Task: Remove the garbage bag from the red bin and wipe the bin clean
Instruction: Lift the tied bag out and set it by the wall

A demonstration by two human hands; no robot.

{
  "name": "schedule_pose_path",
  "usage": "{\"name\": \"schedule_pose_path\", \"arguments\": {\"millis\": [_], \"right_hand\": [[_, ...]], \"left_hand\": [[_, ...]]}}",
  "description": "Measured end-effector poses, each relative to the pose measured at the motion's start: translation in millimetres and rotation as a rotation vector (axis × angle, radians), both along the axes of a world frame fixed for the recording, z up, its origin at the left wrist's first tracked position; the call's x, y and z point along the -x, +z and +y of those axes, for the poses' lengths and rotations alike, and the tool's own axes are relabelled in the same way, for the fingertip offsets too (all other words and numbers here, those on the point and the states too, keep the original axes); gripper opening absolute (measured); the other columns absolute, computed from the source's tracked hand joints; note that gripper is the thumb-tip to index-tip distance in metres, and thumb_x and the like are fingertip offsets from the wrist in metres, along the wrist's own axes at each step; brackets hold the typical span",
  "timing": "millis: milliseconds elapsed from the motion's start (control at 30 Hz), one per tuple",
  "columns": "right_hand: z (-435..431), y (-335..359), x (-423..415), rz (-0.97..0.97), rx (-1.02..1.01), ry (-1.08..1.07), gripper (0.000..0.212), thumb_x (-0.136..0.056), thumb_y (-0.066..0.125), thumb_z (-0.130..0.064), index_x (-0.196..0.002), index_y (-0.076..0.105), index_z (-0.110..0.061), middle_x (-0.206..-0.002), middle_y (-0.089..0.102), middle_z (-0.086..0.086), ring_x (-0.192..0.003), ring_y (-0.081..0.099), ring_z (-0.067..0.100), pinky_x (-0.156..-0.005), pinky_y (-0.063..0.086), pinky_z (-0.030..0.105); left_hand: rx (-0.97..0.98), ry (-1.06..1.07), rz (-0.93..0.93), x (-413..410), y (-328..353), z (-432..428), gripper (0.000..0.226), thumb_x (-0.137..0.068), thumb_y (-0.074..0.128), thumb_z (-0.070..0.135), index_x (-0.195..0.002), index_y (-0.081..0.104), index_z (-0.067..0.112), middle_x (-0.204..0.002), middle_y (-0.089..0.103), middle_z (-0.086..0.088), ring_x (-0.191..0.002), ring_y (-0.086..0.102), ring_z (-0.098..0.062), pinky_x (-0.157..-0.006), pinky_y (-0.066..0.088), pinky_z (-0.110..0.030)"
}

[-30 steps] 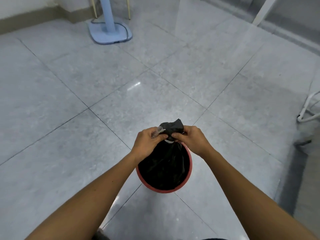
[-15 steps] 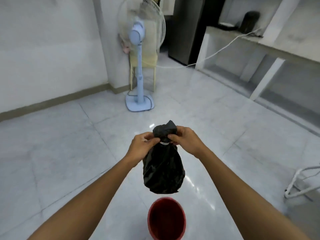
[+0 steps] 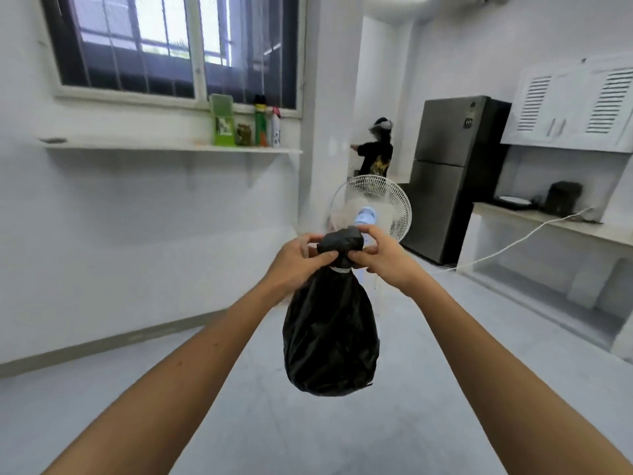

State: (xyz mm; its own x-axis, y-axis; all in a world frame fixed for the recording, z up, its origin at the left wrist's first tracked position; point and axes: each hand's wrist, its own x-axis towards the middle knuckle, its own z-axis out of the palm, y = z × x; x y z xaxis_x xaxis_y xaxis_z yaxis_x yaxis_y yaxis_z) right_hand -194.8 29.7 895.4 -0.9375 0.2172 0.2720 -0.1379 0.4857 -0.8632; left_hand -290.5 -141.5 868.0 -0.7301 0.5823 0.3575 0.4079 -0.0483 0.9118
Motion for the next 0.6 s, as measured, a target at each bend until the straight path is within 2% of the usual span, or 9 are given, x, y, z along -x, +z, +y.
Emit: {"name": "schedule_pose_path", "arguments": {"millis": [100, 167, 267, 333, 400, 533, 600], "right_hand": [[-24.8, -0.3, 51.8, -0.026, -0.024, 0.041, 0.043, -0.093, 0.058, -0.007, -0.133, 0.044, -0.015, -0.089, 0.068, 0.012, -0.078, 0.064, 0.021, -0.062, 0.043, 0.020], [-41.6, -6.5, 88.2, -0.046, 0.001, 0.092, 0.046, -0.095, 0.056, -0.009, -0.136, 0.041, -0.021, -0.090, 0.068, 0.006, -0.082, 0.064, 0.019, -0.069, 0.042, 0.028], [-57.8, -16.6, 141.9, -0.089, 0.009, 0.183, 0.042, -0.097, 0.054, -0.017, -0.136, 0.044, -0.029, -0.100, 0.069, 0.003, -0.084, 0.068, 0.014, -0.076, 0.047, 0.028], [-61.7, -24.5, 183.7, -0.119, 0.014, 0.229, 0.035, -0.096, 0.057, -0.018, -0.130, 0.051, -0.023, -0.104, 0.069, 0.006, -0.085, 0.069, 0.015, -0.077, 0.048, 0.029], [-62.5, -31.3, 226.2, -0.148, 0.003, 0.268, 0.025, -0.094, 0.061, -0.017, -0.118, 0.056, -0.020, -0.098, 0.070, 0.006, -0.084, 0.069, 0.015, -0.078, 0.047, 0.031], [-60.3, -43.7, 319.2, -0.140, -0.009, 0.345, 0.013, -0.090, 0.065, -0.012, -0.100, 0.062, -0.020, -0.081, 0.069, 0.003, -0.072, 0.066, 0.011, -0.081, 0.050, 0.035], [-58.0, -49.7, 363.2, -0.148, 0.009, 0.380, 0.013, -0.089, 0.066, -0.011, -0.097, 0.063, -0.022, -0.077, 0.069, 0.002, -0.071, 0.067, 0.013, -0.080, 0.055, 0.033]], "left_hand": [[0.069, 0.068, 0.026, 48.5, 9.5, -27.8, 0.022, -0.077, 0.076, 0.028, -0.096, 0.067, 0.025, -0.085, 0.076, 0.000, -0.085, 0.072, -0.016, -0.083, 0.054, -0.032], [0.097, 0.119, 0.025, 80.0, 6.2, -46.1, 0.014, -0.077, 0.076, 0.027, -0.089, 0.069, 0.027, -0.083, 0.076, 0.000, -0.081, 0.071, -0.013, -0.082, 0.053, -0.030], [0.109, 0.169, -0.001, 128.0, -6.2, -70.3, 0.010, -0.078, 0.075, 0.024, -0.085, 0.069, 0.028, -0.079, 0.075, 0.002, -0.074, 0.070, -0.010, -0.075, 0.053, -0.023], [0.120, 0.191, -0.025, 163.7, -17.1, -83.2, 0.010, -0.080, 0.075, 0.022, -0.086, 0.069, 0.027, -0.079, 0.075, 0.002, -0.075, 0.070, -0.011, -0.068, 0.052, -0.016], [0.166, 0.198, -0.036, 199.1, -25.0, -91.3, 0.010, -0.081, 0.074, 0.024, -0.089, 0.069, 0.027, -0.080, 0.075, 0.005, -0.078, 0.070, -0.007, -0.064, 0.047, -0.010], [0.272, 0.165, -0.052, 281.4, -28.0, -100.3, 0.009, -0.082, 0.072, 0.029, -0.090, 0.070, 0.024, -0.080, 0.072, 0.011, -0.074, 0.065, 0.002, -0.068, 0.041, -0.013], [0.340, 0.138, -0.065, 324.2, -26.1, -103.2, 0.011, -0.082, 0.072, 0.027, -0.090, 0.070, 0.021, -0.080, 0.071, 0.009, -0.074, 0.064, 0.000, -0.069, 0.043, -0.016]]}}
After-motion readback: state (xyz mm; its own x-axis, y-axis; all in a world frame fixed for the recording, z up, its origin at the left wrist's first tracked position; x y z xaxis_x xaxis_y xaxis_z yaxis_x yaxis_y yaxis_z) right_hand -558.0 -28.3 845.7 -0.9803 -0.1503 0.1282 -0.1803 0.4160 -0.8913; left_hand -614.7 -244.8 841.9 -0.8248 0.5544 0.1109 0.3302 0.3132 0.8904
